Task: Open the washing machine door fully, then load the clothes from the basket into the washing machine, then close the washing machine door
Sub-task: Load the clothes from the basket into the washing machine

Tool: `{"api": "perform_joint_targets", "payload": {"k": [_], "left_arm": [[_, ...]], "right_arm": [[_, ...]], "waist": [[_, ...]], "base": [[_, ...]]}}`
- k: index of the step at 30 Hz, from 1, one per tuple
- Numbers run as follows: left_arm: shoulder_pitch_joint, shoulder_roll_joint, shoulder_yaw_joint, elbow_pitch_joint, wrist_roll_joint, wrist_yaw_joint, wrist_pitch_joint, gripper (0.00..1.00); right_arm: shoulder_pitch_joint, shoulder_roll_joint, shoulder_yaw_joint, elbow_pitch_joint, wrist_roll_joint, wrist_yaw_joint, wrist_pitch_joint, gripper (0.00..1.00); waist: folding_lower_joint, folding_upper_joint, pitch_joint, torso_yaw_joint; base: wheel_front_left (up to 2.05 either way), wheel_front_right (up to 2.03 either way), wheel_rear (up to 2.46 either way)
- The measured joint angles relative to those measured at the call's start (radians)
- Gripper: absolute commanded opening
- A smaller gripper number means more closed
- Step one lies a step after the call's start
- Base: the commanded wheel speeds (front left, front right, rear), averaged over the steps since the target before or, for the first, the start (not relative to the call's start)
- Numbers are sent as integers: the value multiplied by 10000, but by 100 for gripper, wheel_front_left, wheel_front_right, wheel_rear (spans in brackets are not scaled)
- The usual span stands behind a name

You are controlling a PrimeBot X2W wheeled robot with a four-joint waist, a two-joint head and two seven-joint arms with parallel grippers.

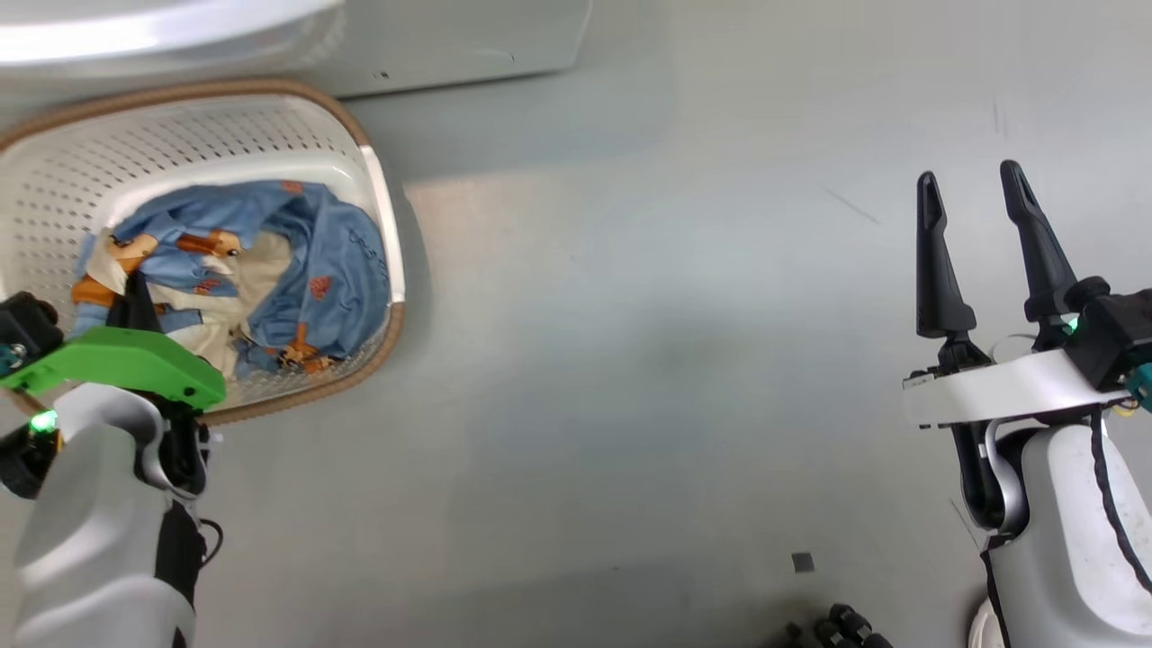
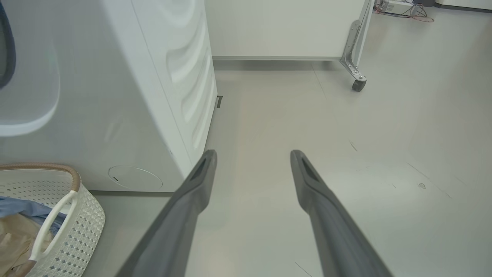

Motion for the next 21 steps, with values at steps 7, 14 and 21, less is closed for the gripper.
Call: {"api": "perform_joint_targets", "payload": {"k": [7,14,21], "left_arm": [[720,-303,-568,-456,270,-2,-265,0],[1504,-539,-836,-1009,360,-2,-359,0],[2299,-610,-894,-1714,591,-2,-360,0]], "right_arm": [[401,-81,-36,153,0,0,0,100],[864,-245,-132,238,-2,0,0,100],[1323,-316,-148,303,-2,0,0,100]], "waist": [[0,0,-1014,221],[0,0,-2029,428],[0,0,-3050,639]], "base": [[0,0,0],[0,0,0],[0,0,0]]}}
